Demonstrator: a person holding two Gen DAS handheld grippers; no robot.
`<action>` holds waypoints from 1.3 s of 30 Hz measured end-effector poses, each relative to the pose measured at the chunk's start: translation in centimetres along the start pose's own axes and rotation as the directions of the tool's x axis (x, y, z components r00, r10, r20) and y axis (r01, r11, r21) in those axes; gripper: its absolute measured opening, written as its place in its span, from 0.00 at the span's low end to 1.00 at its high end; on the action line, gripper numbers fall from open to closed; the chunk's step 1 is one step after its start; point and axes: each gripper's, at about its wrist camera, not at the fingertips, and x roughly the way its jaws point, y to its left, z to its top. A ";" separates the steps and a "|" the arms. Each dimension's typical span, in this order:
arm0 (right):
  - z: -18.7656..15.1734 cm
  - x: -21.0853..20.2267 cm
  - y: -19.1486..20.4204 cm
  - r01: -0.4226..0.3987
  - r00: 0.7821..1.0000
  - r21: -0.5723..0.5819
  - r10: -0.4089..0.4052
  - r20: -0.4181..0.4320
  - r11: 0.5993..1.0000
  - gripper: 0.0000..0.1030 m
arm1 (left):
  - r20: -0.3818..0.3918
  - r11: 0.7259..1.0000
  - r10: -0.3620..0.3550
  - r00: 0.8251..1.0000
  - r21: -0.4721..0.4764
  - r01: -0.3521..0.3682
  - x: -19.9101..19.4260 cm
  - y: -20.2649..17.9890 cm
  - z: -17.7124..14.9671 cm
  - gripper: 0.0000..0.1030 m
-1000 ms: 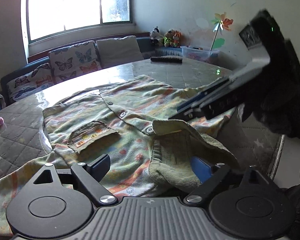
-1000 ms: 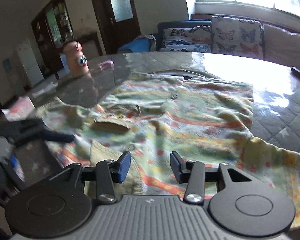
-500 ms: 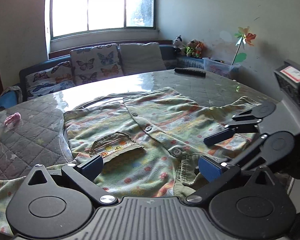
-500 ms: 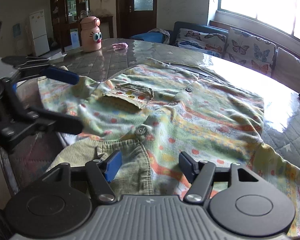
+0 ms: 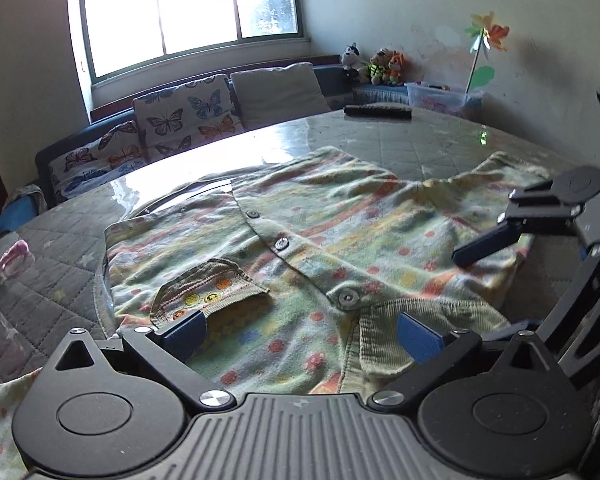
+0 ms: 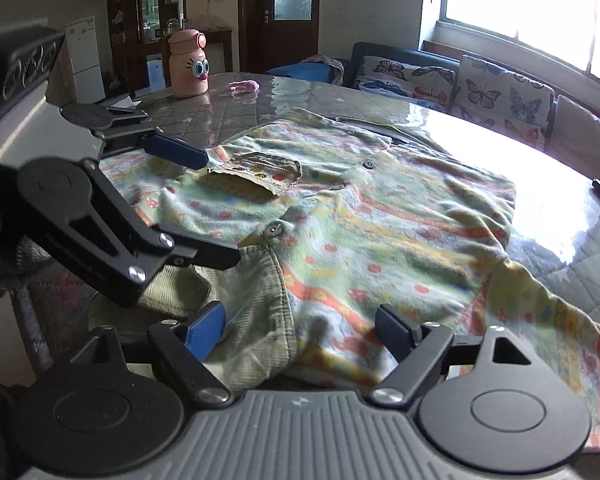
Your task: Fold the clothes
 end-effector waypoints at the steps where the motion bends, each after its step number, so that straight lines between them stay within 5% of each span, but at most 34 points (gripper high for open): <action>1: -0.1 -0.1 -0.2 -0.001 1.000 0.000 0.001 -0.001 1.000 0.84 | -0.006 1.000 0.005 1.000 0.013 -0.005 0.1 -0.2 -0.2 1.00; 7: 0.1 -1.1 -0.7 -0.024 1.000 0.010 0.024 -0.001 1.000 0.85 | -0.015 0.999 0.020 1.000 0.051 -0.019 -0.1 -0.1 -1.1 1.00; 14: 0.4 -0.7 -2.1 0.068 0.998 0.054 -0.068 0.017 0.996 0.85 | -0.019 0.998 0.043 0.999 0.042 -0.043 -0.6 0.7 -1.4 1.00; 24: 0.1 -1.8 -1.7 0.093 0.996 -0.020 -0.093 0.010 0.995 0.86 | 0.007 0.996 0.092 0.996 0.008 -0.093 -2.1 2.2 -1.0 1.00; 30: 1.9 -1.2 -0.7 0.043 0.997 -0.008 -0.042 0.071 0.999 0.86 | -0.003 0.993 0.121 0.993 0.007 -0.121 -3.1 3.0 -1.8 1.00; 39: 1.1 0.1 1.1 0.011 1.000 -0.081 -0.009 0.021 0.997 0.86 | 0.006 0.988 0.088 0.996 0.128 -0.088 -3.7 1.2 -3.0 1.00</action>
